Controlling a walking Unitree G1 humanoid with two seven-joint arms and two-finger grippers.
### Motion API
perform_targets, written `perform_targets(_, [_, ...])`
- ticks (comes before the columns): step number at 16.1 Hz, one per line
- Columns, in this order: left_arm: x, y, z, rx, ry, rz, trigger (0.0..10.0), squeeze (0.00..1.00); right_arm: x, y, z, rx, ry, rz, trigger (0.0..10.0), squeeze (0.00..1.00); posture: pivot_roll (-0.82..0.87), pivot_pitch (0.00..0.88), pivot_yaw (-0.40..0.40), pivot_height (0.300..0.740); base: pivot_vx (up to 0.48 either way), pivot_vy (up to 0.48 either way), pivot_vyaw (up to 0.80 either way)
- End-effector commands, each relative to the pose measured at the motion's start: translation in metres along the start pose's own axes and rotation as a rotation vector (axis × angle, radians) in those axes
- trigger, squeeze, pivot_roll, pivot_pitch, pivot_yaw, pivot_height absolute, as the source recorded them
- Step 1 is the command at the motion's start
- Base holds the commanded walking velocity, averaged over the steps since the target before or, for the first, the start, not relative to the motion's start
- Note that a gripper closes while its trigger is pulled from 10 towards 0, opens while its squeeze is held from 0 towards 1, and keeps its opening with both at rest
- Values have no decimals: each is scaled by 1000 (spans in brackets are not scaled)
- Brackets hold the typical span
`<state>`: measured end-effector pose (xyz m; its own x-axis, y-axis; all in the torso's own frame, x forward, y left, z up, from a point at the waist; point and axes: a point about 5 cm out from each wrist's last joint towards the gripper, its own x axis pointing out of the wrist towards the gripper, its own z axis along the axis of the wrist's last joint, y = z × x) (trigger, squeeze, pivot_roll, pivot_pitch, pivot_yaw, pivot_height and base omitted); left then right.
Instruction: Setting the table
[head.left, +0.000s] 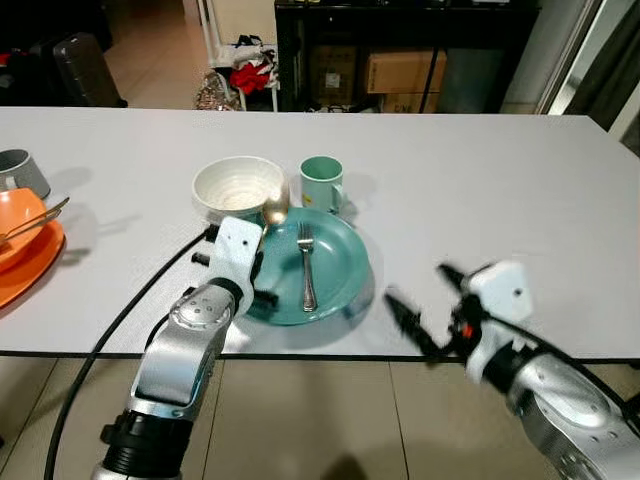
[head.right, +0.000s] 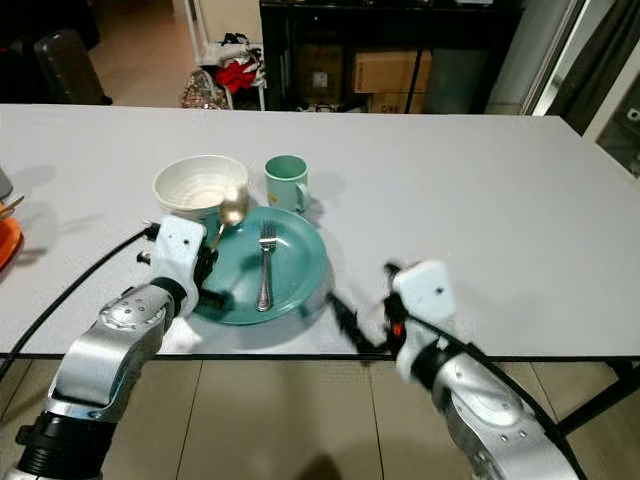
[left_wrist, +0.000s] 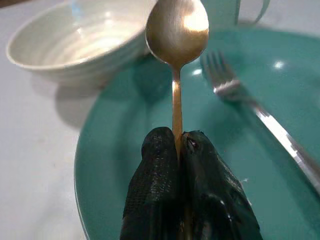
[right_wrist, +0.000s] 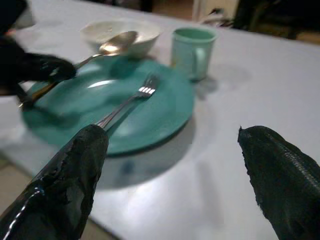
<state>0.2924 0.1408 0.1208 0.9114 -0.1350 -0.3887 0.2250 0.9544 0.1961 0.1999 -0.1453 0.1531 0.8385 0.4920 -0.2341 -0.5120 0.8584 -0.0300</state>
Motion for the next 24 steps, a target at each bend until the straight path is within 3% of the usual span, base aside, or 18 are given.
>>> perform_targets(1, [0, 1, 4, 34, 8, 12, 10000, 0, -3, 4, 3, -15, 0, 45, 10000, 0, -54, 0, 24, 740, 0, 0, 0])
perform_targets(7, [2, -1, -10, 50, 166, 20, 10000, 0, -4, 11, 1, -43, 24, 135, 10000, 0, -54, 0, 25, 740, 0, 0, 0])
perform_targets(11, [3, -1, -15, 29, 214, 25, 10000, 0, -5, 11, 1, -51, 24, 149, 10000, 0, -53, 0, 24, 740, 0, 0, 0])
perform_targets(15, [6, -2, -9, 5, 196, 16, 10000, 0, -5, 12, 1, -55, 23, 157, 10000, 0, -55, 0, 28, 740, 0, 0, 0])
perform_targets(16, [5, -4, -7, -30, 187, -6, 10000, 98, -5, 12, 0, -57, 25, 158, 10000, 0, -56, 0, 30, 740, 0, 0, 0])
perform_targets(17, [5, -5, -6, -52, 182, -20, 10000, 1000, -6, 12, 0, -58, 26, 159, 10000, 0, -56, 0, 30, 740, 0, 0, 0])
perform_targets(21, [5, -4, 2, -69, 153, -11, 10000, 1000, -5, 11, 0, -63, 23, 156, 10000, 0, -55, 0, 31, 740, 0, 0, 0])
perform_targets(23, [2, -1, 8, -49, 104, -12, 10000, 1000, -6, 9, 1, -63, 17, 150, 10000, 0, -55, 0, 31, 740, 0, 0, 0])
perform_targets(24, [0, 0, 17, -34, 22, -32, 10000, 1000, -6, 8, 3, -58, 5, 142, 10000, 0, -53, 0, 32, 740, 0, 0, 0])
